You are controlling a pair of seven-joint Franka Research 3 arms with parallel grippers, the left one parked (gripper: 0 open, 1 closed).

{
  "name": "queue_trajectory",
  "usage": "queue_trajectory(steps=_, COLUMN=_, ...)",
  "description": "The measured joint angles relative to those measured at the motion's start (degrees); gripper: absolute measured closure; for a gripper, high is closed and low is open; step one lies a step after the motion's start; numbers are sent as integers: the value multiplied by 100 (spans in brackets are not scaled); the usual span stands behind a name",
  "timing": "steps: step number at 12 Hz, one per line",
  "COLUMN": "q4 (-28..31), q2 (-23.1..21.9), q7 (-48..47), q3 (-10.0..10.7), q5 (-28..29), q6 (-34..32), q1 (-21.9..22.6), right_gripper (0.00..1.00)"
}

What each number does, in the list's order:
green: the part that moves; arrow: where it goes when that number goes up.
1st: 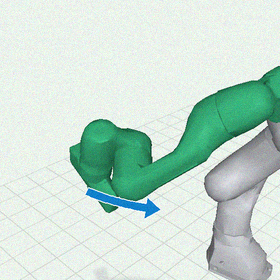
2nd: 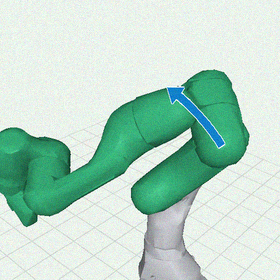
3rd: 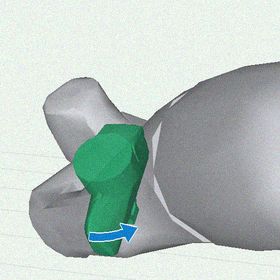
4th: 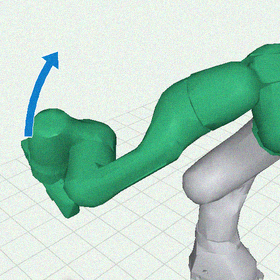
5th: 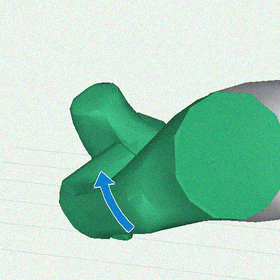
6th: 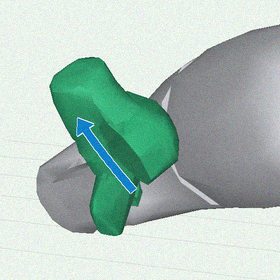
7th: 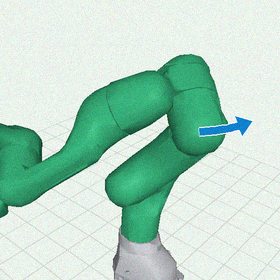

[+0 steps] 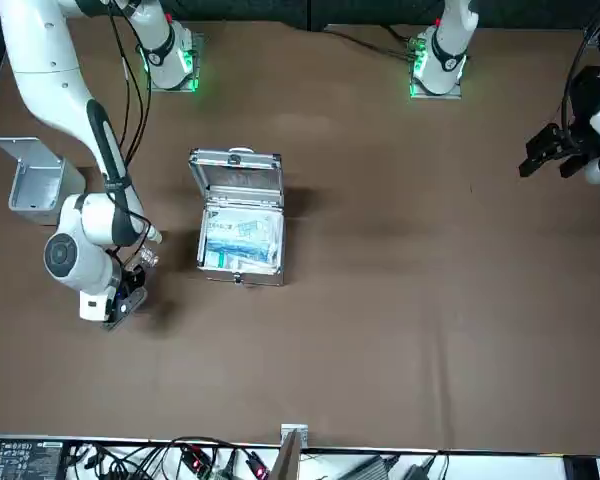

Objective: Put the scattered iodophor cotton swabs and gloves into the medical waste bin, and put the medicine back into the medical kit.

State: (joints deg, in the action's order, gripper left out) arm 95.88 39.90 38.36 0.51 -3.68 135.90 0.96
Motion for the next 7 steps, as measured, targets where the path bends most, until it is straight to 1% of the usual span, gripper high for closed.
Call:
queue_trajectory(steps=2, q4=-66, q2=-105, q7=-2, q3=50, q5=0, q6=-44, q1=-78, right_gripper=98)
queue_trajectory(steps=3, q4=-129, q2=-216, q7=-1, q3=71, q5=-1, q6=-182, q1=-157, right_gripper=98)
queue_trajectory(steps=5, q4=-302, q2=-519, q7=40, q3=99, q5=-3, q6=-697, q1=-373, right_gripper=98)
queue_trajectory(steps=7, q4=-486, q2=-859, q7=218, q3=106, q5=-4, q6=-1372, q1=-629, right_gripper=98)
